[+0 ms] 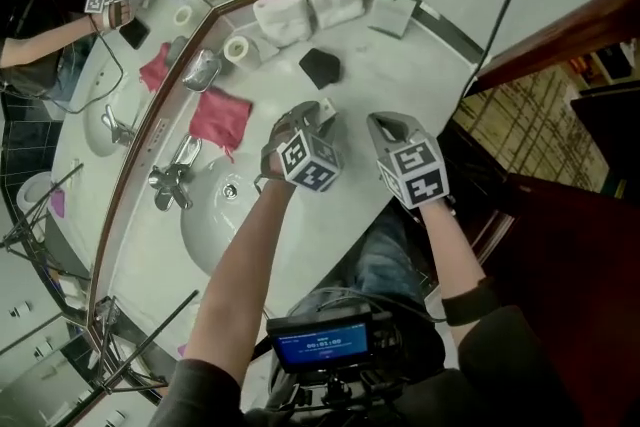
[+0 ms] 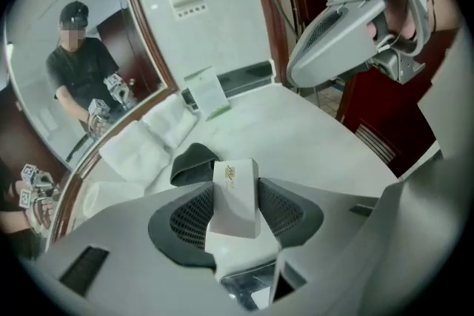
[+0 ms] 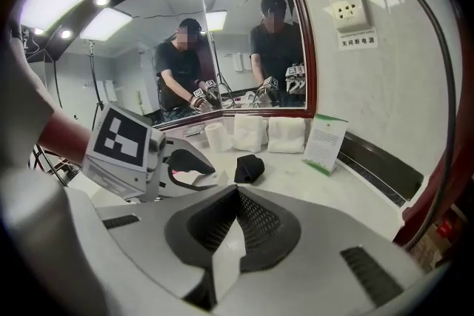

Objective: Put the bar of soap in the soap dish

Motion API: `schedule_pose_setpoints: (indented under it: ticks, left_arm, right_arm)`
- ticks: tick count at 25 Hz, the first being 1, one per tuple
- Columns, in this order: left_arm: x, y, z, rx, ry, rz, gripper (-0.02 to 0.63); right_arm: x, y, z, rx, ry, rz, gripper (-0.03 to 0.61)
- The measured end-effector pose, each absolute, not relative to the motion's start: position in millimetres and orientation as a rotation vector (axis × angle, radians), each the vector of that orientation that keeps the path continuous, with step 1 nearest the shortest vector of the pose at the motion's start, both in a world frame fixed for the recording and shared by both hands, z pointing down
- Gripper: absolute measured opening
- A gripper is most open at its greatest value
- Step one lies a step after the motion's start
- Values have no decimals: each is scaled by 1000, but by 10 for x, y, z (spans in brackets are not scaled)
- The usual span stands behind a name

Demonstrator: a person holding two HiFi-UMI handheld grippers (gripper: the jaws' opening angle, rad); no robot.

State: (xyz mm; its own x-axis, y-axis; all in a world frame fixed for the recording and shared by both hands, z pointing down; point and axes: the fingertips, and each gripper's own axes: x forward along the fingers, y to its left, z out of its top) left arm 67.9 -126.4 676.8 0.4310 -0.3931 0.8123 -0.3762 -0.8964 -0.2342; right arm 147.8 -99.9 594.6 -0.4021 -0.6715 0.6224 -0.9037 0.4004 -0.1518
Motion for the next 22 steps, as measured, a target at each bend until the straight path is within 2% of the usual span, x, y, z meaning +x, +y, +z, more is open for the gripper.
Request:
schedule_pose_setpoints:
  ticks: [14,17,22]
  left_arm:
    - [728,-1372,7327,-2599,576,-1692,201]
    - [749,-1355,7320,-2619,580,-1688,264]
    - [744,-1344,7247,-2622,603,-1668,265]
  right_arm:
    - [1590,-970,6198,1366,-2179,729,17]
    - [1588,-962,6183,1368,-2183,735,17]
    - [1592,-927,6182,1367,-2181,748,17]
